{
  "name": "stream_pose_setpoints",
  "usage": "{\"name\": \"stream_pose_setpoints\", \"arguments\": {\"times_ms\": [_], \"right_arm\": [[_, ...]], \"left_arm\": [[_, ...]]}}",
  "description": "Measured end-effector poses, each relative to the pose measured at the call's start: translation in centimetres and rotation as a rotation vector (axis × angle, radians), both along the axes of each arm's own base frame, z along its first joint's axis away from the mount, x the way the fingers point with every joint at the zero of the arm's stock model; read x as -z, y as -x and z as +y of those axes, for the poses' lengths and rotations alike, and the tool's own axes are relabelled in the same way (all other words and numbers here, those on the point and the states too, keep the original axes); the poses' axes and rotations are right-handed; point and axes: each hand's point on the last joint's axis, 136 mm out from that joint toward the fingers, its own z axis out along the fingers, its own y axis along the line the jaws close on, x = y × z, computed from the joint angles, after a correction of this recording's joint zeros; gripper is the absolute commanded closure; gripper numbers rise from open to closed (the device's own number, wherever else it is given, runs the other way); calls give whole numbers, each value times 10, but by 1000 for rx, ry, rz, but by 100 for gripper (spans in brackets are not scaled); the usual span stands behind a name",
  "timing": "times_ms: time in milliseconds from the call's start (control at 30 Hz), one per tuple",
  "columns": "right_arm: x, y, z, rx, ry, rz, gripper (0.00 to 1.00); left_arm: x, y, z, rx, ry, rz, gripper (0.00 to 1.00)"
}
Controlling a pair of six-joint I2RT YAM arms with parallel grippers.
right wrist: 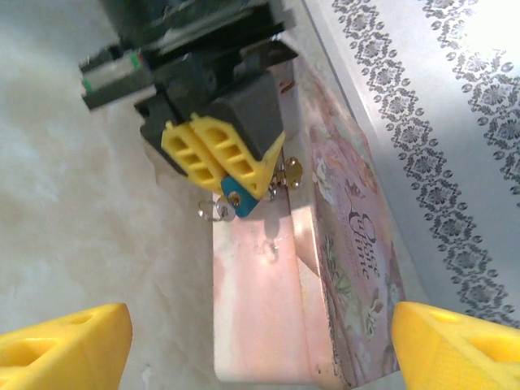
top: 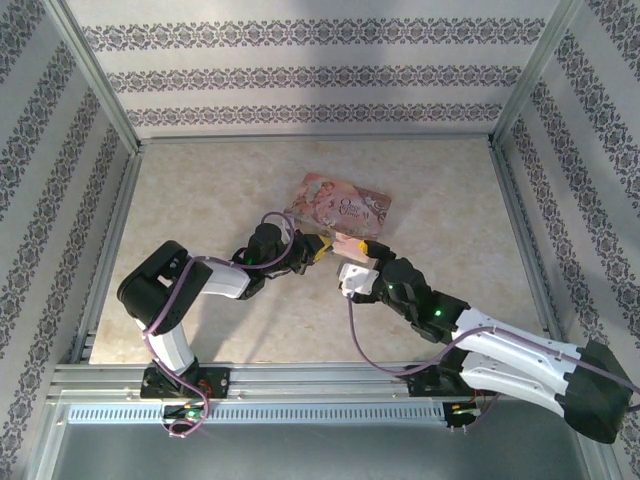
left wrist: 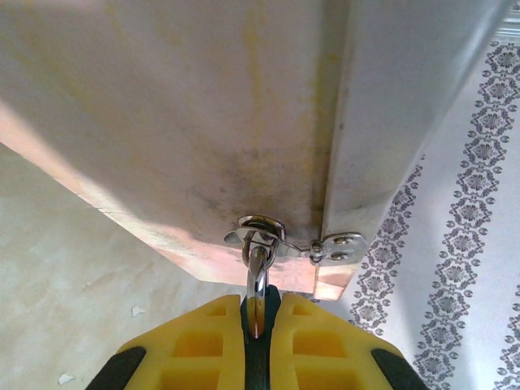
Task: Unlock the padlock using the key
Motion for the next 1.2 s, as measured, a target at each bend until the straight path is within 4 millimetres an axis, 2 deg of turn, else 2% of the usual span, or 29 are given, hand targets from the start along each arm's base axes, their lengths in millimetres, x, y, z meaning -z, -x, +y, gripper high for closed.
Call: {"name": "stream_pose_setpoints", "arguments": {"times_ms": [200, 467, 733, 1000, 1200], "right_arm": [[8, -9, 8, -51, 140, -48, 20], [23, -24, 17, -82, 214, -40, 35], [29, -31, 27, -108, 213, -33, 39], [38, -32, 31, -123, 212, -12, 51], [41, -36, 32, -115, 204, -7, 59]], "left_arm": [[-4, 2, -2, -8, 12, 14, 100], [2, 7, -2, -24, 30, 67, 100], [2, 9, -5, -31, 44, 85, 100], [-8, 6, -7, -39, 88, 78, 100], [-6, 7, -9, -38, 94, 89, 100]]}}
